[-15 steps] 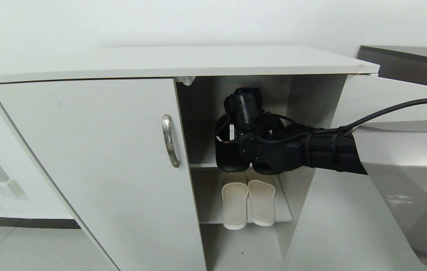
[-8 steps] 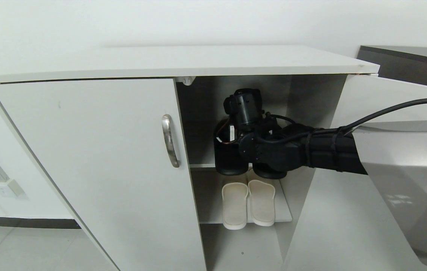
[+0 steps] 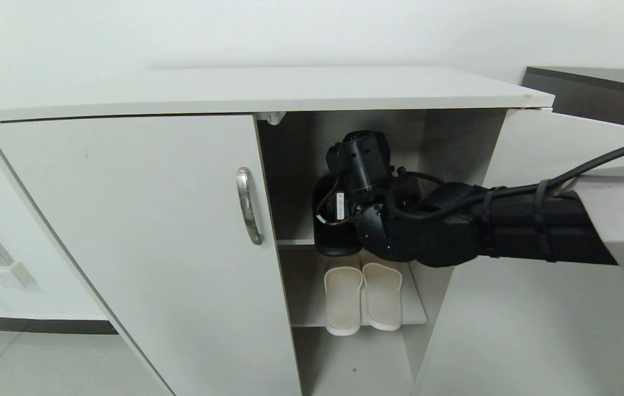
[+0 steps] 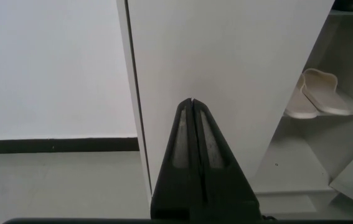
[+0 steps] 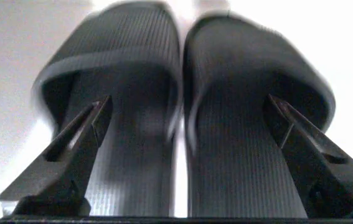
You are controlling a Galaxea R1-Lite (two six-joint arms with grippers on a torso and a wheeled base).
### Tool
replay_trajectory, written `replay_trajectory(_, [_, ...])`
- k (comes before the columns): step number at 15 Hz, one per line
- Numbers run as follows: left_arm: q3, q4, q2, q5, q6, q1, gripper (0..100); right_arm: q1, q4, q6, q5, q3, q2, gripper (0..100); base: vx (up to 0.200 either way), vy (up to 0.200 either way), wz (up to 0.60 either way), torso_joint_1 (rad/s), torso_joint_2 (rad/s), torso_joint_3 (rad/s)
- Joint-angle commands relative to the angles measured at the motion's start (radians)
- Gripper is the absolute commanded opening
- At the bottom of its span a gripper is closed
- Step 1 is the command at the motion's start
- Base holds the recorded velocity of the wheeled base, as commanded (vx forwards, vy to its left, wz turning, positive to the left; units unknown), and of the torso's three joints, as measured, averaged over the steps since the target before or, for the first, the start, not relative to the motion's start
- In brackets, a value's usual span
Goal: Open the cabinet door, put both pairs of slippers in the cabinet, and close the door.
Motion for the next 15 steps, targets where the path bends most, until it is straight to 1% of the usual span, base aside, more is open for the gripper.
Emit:
replay_trajectory(1, [0.0, 0.0, 0.0, 0.001, 0.0, 0.0, 0, 0.059, -0.005, 0.036, -0.002, 0.141, -0.128, 100, 0.0, 0.0, 0.0, 0.0, 0.0, 0.0])
replay_trajectory(3, [0.0, 0.0, 0.0, -0.001, -0.003, 0.0, 0, 0.133, -0.016, 0.073, -0.004, 0.276, -0.227, 100, 0.0, 0.0, 0.0, 0.0, 0.0, 0.0])
replay_trajectory(5, [0.0, 0.0, 0.0, -0.001, -0.003, 0.0, 0, 0.185, -0.06, 0.076, -0.004, 0.389, -0.309, 100, 0.0, 0.0, 0.0, 0.0, 0.0, 0.0])
replay_trajectory(8, [0.0, 0.0, 0.0, 0.001, -0.003, 0.0, 0, 0.234, -0.142, 0.076, 0.011, 0.576, -0.416, 100, 0.0, 0.0, 0.0, 0.0, 0.0, 0.0])
replay_trajectory(10, [0.0, 0.0, 0.0, -0.001, -0.003, 0.0, 0, 0.248, -0.235, 0.073, 0.042, 0.701, -0.459, 100, 0.0, 0.0, 0.0, 0.0, 0.0, 0.0])
replay_trajectory(11, [0.0, 0.0, 0.0, -0.001, -0.003, 0.0, 0, 0.249, -0.269, 0.072, 0.064, 0.741, -0.471, 0, 0.0, 0.0, 0.0, 0.0, 0.0, 0.0])
replay_trajectory(12, [0.0, 0.0, 0.001, -0.002, -0.003, 0.0, 0, 0.248, -0.307, 0.072, 0.11, 0.796, -0.483, 0, 0.0, 0.0, 0.0, 0.0, 0.0, 0.0])
replay_trajectory(15, [0.0, 0.0, 0.0, -0.002, -0.003, 0.0, 0, 0.248, -0.33, 0.053, 0.127, 0.816, -0.483, 0, 0.0, 0.0, 0.0, 0.0, 0.0, 0.0])
